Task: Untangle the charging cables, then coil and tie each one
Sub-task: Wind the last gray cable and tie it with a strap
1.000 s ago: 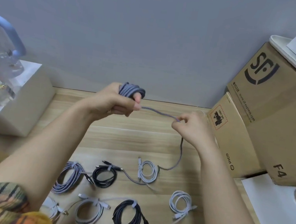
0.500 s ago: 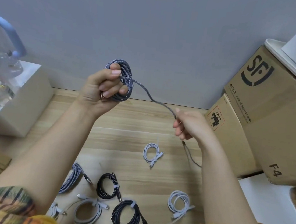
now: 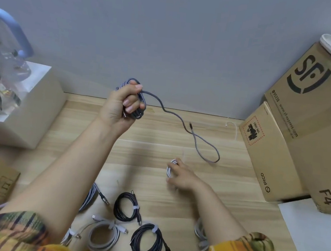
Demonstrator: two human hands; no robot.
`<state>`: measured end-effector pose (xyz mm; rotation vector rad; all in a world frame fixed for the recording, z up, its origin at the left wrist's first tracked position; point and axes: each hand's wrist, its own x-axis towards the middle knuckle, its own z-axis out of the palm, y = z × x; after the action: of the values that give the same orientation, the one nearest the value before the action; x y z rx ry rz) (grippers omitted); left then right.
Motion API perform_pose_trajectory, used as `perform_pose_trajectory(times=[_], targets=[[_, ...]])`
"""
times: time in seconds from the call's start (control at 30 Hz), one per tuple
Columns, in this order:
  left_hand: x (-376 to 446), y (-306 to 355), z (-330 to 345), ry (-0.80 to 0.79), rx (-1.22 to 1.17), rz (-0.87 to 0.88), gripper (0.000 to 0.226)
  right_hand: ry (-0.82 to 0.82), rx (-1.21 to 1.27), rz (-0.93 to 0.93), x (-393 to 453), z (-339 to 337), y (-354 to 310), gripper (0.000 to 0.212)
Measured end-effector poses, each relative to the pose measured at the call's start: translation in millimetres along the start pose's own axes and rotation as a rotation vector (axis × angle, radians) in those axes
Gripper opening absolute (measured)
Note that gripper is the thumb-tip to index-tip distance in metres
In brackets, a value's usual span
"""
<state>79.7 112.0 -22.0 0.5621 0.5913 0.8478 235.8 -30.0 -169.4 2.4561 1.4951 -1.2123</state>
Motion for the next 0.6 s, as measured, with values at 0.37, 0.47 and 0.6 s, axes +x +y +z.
perform_pose_trajectory(times=[0.37, 0.47, 0.6], targets=[[-11, -14, -1, 0.004, 0.095, -0.034, 0.029, -0.274, 0.031, 0.041, -35, -9, -6, 0.033], [-17, -19, 2, -0.030, 0.169, -0.045, 0.028, 0.141, 0.073, -0.069, -50, -42, -21, 0.018], [-25, -23, 8, -0.143, 0.276, -0.062, 0.024, 0.801, 0.387, -0.369, -78, -84, -62, 0.042]])
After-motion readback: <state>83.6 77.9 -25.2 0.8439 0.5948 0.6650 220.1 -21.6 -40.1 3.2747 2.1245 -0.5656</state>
